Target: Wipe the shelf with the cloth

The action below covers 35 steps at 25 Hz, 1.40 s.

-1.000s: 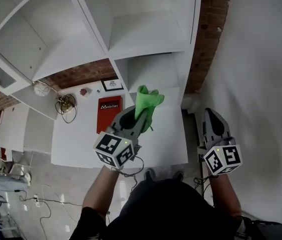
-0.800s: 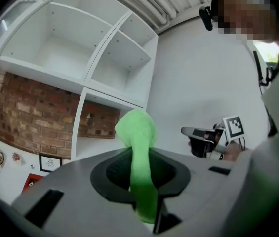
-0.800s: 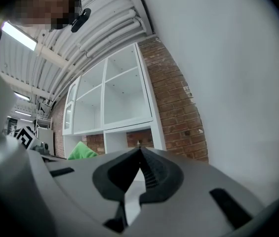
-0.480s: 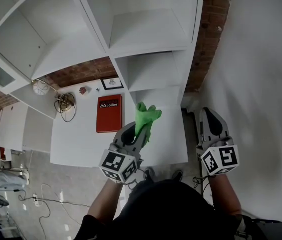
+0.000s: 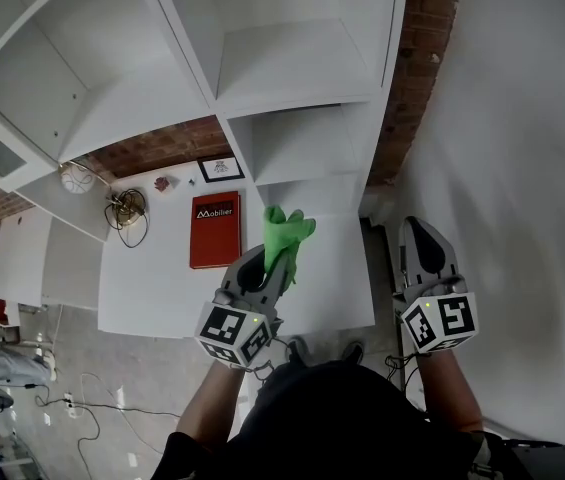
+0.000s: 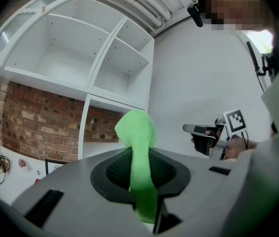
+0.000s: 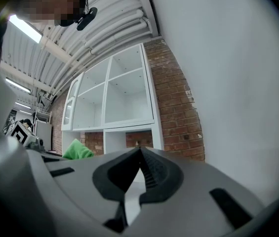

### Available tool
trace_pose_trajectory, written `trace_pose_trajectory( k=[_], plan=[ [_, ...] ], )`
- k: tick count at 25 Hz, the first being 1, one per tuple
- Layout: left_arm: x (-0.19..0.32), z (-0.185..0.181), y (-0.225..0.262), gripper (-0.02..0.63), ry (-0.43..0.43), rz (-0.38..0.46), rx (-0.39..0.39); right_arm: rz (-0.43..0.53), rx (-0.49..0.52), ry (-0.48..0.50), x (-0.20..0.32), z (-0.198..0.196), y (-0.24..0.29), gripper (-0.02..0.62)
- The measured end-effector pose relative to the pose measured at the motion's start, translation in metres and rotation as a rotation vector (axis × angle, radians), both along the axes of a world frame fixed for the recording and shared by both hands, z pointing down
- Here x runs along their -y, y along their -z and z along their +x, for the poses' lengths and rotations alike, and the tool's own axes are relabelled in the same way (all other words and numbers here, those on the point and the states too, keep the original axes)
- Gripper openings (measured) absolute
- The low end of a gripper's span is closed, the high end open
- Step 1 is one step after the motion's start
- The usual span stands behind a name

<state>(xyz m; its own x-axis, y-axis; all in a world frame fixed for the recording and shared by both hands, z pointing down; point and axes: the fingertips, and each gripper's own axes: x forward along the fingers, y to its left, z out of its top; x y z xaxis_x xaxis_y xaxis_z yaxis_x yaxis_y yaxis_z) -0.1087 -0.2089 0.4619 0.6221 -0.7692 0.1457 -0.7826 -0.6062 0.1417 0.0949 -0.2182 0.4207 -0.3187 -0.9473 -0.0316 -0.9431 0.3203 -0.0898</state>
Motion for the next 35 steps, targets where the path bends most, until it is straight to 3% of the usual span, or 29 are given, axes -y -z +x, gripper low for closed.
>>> trace_pose_trajectory(
  k=[13, 35],
  plan=[
    [0.004, -0.010, 0.000, 0.064, 0.026, 0.006, 0.002, -0.003, 0.007, -0.008, 0.001, 0.002, 0.003, 0.000],
    [0.005, 0.004, -0.003, 0.064, 0.019, 0.010, 0.026, -0.001, 0.011, 0.010, 0.006, 0.008, 0.004, 0.000]
  ],
)
